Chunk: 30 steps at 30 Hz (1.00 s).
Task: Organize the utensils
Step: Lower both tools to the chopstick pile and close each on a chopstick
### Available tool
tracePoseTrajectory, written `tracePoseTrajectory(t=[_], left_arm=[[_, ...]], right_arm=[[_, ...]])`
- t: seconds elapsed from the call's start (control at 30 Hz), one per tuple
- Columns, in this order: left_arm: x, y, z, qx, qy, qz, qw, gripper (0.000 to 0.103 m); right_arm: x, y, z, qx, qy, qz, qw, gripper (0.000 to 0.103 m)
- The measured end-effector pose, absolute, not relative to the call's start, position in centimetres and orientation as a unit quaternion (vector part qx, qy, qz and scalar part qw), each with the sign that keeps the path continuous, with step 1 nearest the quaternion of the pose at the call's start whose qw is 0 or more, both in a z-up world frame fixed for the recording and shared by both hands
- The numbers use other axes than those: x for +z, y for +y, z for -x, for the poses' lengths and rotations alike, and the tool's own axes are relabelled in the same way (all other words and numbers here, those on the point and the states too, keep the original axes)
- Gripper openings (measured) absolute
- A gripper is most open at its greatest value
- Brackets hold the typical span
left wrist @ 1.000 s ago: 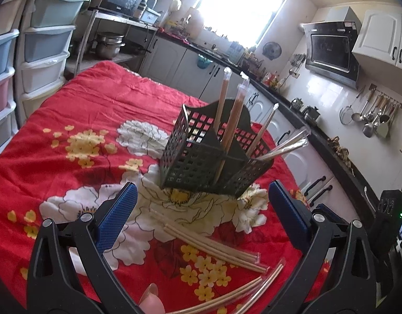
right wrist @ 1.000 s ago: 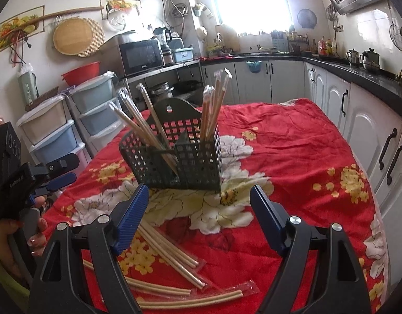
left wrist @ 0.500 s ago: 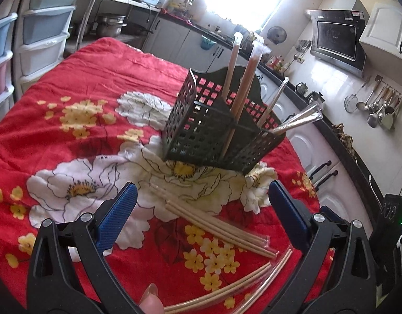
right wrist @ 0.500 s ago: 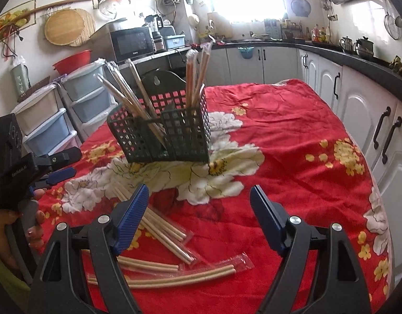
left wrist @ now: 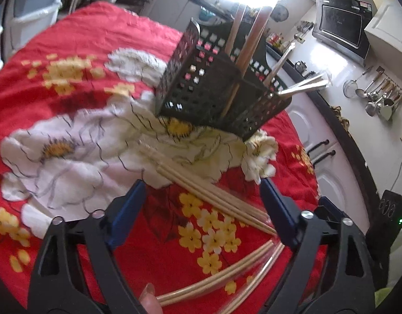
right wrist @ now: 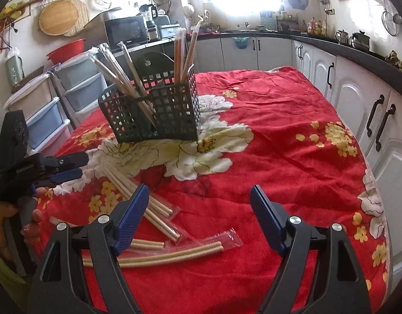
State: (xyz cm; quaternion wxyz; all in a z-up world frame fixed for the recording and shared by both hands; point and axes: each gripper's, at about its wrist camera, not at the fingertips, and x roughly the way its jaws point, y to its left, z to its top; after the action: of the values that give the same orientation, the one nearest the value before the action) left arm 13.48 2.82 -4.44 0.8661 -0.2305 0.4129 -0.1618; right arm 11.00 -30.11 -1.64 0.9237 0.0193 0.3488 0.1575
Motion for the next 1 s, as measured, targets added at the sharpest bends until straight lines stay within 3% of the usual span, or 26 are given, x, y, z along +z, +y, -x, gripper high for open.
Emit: tracePoseTrajectory(t=[0.07, 0.27, 0.57, 0.83, 1.0], left_arm=[[-4.9, 2.7, -13.6, -0.169, 0.421, 0.24, 0.858, 0.066], [-6.3, 2.7, -14.5, -0.173, 0.44, 0.267, 0.84, 0.062], [-7.7, 3.8, -15.9, -0.172, 0.442, 0.313, 0.823, 0.061], [-8.1, 4.3, -16.7, -0.163, 0.437, 0.325, 0.823, 0.055], [-8.2, 4.9, -16.8, -0.153, 0.436, 0.332, 0.822, 0.045]], right_arm=[[-1.9, -30.3, -10.9, 0.157, 0.354, -0.021, 0.922, 0.077], [-3.0, -30.6, -10.7, 0.15, 0.376, -0.025, 0.914, 0.077], [-5.1, -31.0, -11.0, 0.147, 0.419, -0.046, 0.895, 0.076], [-6.7, -32.0, -12.1, 0.134, 0.451, -0.107, 0.876, 0.057], [-6.9, -32.7, -12.5, 0.124, 0.454, -0.124, 0.874, 0.027]])
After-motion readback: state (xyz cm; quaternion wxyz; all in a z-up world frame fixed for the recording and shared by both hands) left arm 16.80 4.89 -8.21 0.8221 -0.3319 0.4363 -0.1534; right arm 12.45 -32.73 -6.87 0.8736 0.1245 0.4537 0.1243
